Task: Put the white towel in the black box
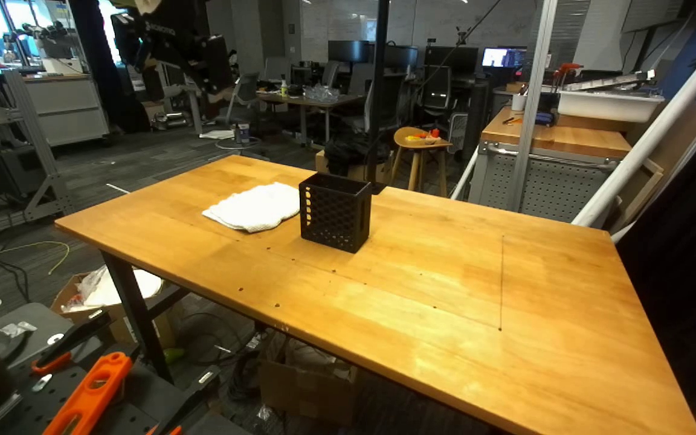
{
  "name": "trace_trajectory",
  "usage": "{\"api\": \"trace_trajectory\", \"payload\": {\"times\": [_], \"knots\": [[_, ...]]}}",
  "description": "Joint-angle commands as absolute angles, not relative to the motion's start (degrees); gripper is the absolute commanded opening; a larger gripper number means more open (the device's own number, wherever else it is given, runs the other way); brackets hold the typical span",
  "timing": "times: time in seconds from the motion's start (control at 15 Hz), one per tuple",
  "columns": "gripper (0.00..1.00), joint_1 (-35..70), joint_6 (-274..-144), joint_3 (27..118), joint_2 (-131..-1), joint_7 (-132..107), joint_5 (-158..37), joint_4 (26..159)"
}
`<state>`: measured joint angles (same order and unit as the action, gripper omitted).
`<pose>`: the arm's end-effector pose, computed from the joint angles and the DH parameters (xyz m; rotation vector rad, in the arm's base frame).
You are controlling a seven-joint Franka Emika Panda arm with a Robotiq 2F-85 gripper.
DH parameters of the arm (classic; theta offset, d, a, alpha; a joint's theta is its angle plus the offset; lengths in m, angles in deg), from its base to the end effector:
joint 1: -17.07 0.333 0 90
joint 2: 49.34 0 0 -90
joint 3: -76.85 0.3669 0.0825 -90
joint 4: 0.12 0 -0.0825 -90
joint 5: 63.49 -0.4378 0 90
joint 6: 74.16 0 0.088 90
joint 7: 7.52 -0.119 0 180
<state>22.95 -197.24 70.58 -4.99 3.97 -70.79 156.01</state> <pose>0.3498 0.0048 0.4672 -2.9449 -0.2331 -0.3086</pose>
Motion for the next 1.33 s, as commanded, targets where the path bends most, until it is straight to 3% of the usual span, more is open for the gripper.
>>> {"api": "trace_trajectory", "payload": {"times": [0.0,1.27], "knots": [[1.0,23.8,-202.1,73.4,-13.4,2.8,-71.1,150.9],[1.0,23.5,-208.0,84.3,-43.1,-12.2,-66.5,126.5]]}}
